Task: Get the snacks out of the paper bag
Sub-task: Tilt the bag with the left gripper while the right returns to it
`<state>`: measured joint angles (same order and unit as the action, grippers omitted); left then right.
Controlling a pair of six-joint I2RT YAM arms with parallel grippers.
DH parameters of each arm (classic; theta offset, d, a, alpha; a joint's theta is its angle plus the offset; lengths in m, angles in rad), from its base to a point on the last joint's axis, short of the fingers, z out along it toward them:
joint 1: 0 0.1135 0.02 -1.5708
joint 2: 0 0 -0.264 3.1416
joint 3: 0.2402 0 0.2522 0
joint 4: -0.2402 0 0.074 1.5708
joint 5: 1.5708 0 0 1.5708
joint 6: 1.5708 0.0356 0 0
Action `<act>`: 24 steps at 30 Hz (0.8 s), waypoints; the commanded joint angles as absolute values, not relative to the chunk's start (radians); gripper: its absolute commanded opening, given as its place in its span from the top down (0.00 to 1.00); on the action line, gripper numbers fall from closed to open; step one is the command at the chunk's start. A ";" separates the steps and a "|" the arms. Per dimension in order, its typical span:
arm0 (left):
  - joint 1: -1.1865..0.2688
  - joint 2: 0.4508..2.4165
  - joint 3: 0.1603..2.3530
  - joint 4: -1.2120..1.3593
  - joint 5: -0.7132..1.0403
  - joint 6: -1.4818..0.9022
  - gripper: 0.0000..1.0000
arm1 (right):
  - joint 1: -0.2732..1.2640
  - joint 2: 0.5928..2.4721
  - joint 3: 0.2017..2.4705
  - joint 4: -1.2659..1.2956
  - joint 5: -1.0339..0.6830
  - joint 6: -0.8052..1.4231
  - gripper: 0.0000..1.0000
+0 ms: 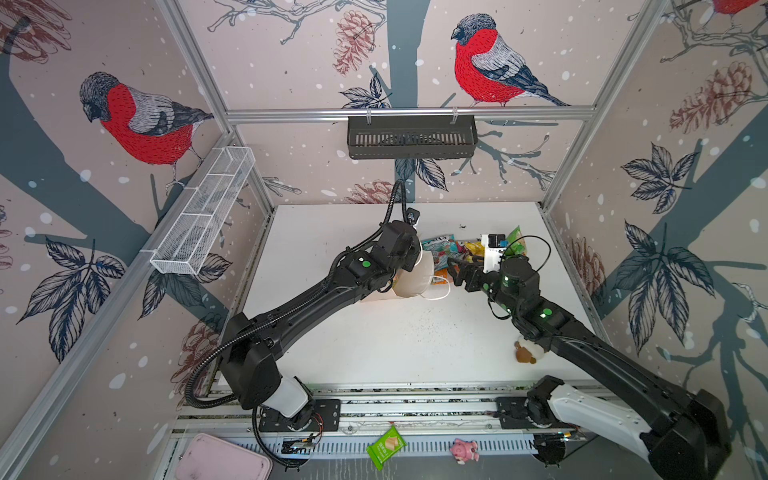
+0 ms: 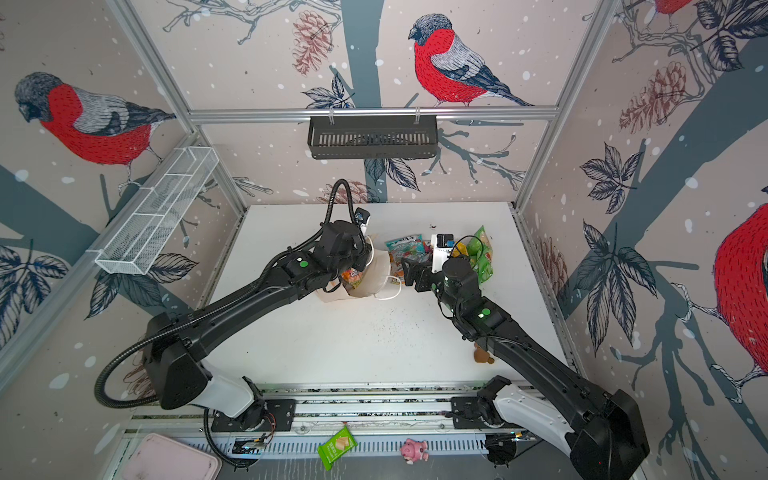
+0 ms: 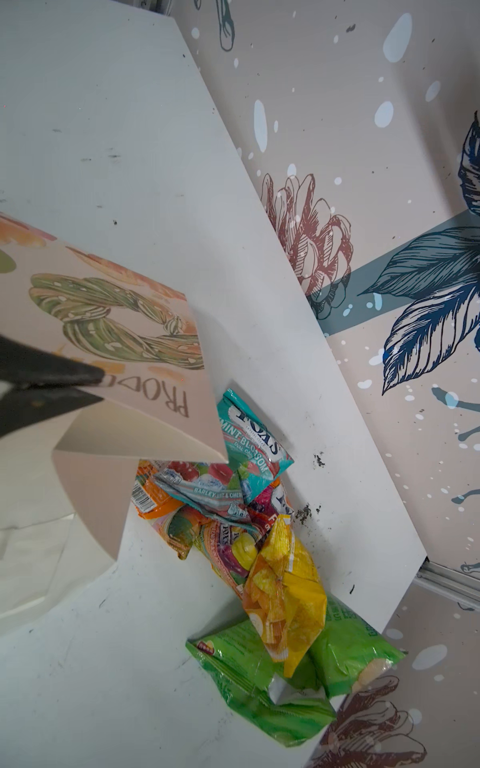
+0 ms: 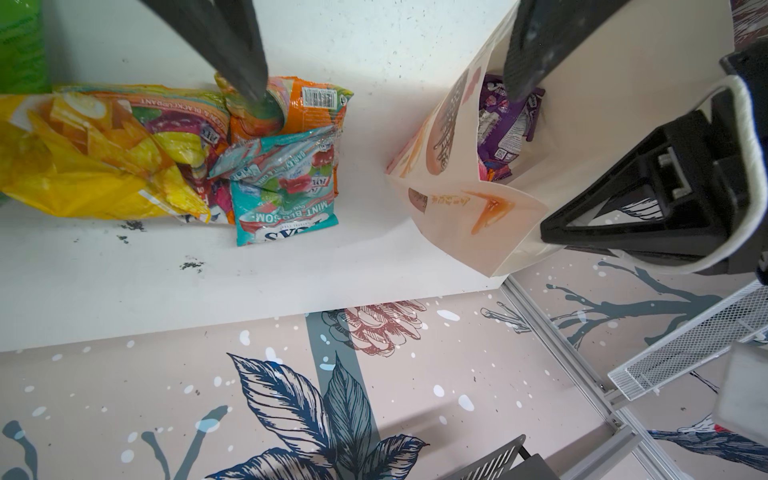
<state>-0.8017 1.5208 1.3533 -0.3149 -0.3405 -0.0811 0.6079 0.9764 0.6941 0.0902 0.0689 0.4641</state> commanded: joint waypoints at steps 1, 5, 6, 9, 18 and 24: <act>-0.820 1.504 1.342 -0.308 -0.299 -0.136 1.00 | 0.609 0.941 0.672 0.132 0.147 0.466 0.11; -0.844 1.490 1.309 -0.315 -0.298 -0.164 1.00 | 0.609 0.898 0.642 0.142 0.180 0.462 0.11; -0.855 1.489 1.299 -0.314 -0.299 -0.175 1.00 | 0.609 0.892 0.636 0.143 0.185 0.463 0.11; -0.885 1.489 1.274 -0.305 -0.309 -0.194 1.00 | 0.609 0.890 0.634 0.132 0.193 0.464 0.11; -0.923 1.524 1.206 -0.240 -0.273 -0.280 1.00 | 0.605 0.903 0.609 0.146 0.181 0.463 0.10; -0.922 1.546 1.210 -0.279 -0.392 -0.341 1.00 | 0.598 0.912 0.591 0.161 0.158 0.465 0.10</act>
